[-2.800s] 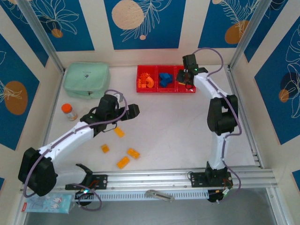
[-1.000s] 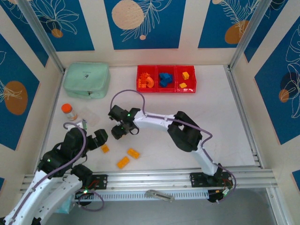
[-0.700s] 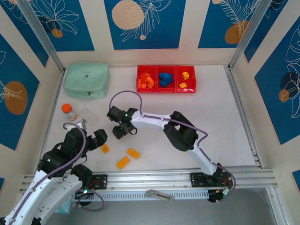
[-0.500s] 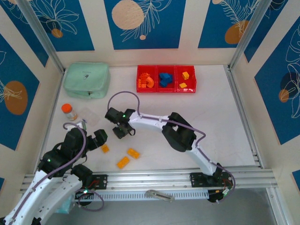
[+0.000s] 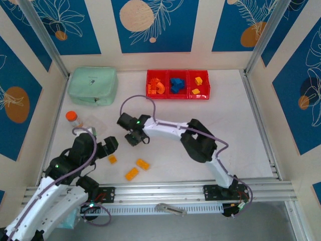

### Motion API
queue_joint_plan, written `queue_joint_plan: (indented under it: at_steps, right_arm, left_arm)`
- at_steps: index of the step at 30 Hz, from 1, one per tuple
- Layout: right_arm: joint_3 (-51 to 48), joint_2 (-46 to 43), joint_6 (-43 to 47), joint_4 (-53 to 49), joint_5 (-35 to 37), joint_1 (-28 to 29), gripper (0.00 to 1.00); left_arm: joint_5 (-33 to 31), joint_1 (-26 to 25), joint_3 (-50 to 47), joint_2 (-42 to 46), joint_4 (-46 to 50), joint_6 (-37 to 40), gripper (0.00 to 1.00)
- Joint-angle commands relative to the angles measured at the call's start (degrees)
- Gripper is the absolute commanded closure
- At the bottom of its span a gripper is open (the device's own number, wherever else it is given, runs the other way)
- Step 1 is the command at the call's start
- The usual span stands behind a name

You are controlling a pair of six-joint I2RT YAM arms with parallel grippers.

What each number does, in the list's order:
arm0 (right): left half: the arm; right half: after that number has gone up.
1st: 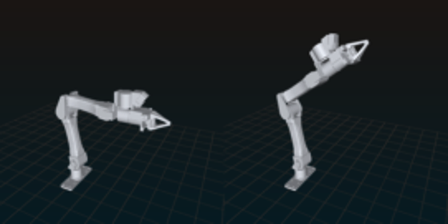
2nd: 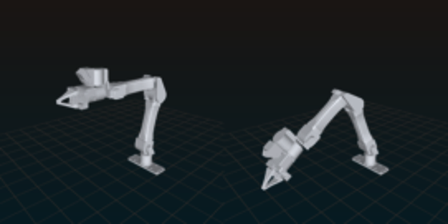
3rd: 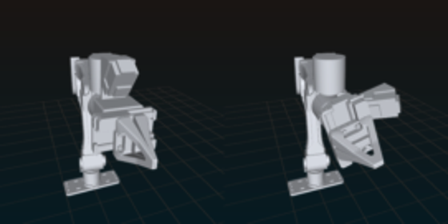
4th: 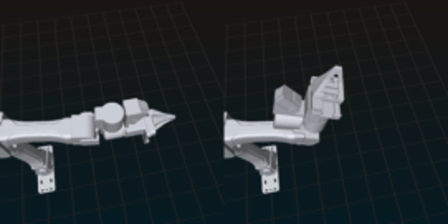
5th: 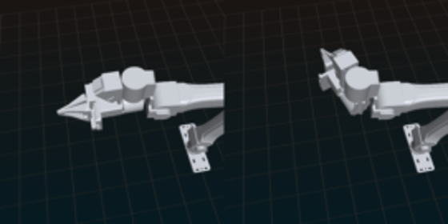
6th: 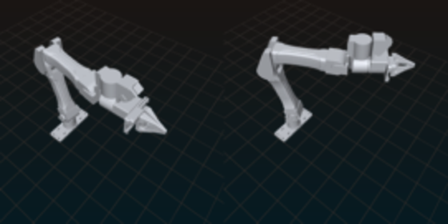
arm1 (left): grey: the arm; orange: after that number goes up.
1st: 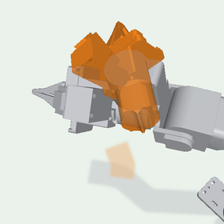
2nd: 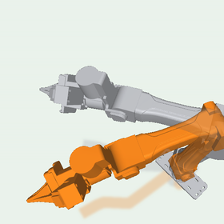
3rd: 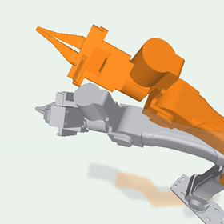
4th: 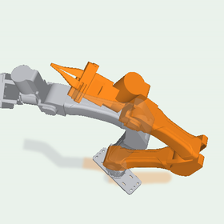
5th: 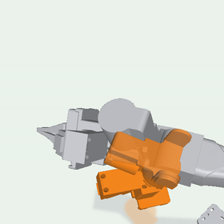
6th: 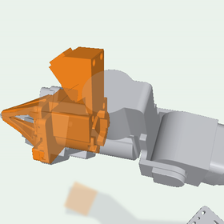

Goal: Sort the legos into containers by color
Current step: Pick up the lego from the center of the table, then place the lego in the container.

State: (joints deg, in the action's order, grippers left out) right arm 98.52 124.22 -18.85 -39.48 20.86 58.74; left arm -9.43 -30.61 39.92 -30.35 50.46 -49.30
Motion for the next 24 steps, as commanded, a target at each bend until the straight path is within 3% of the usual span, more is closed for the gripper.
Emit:
queue_joint_plan:
  at_steps: [1,7,11,17,24]
  right_arm:
    - [-4.7,-10.1,-3.0,2.2,0.0,-5.5,0.65]
    - [-10.7,-18.7,-4.5,3.2,2.7,-20.1,0.66]
    - [-9.9,-18.6,-3.3,5.9,3.5,-30.6,0.67]
    - [1.1,-10.2,-0.9,6.9,4.2,-41.9,0.67]
    - [19.5,4.6,1.6,3.3,3.0,-47.4,0.65]
  left_arm:
    - [4.4,0.4,2.3,-3.9,-5.9,3.5,0.01]
    - [11.5,-0.3,3.1,-15.4,-18.0,6.6,0.01]
    - [13.2,-2.0,5.0,-24.0,-24.9,8.1,0.01]
    - [14.6,-3.2,9.5,-34.7,-31.3,10.0,0.01]
    - [14.0,-3.2,13.4,-41.8,-34.5,11.1,0.01]
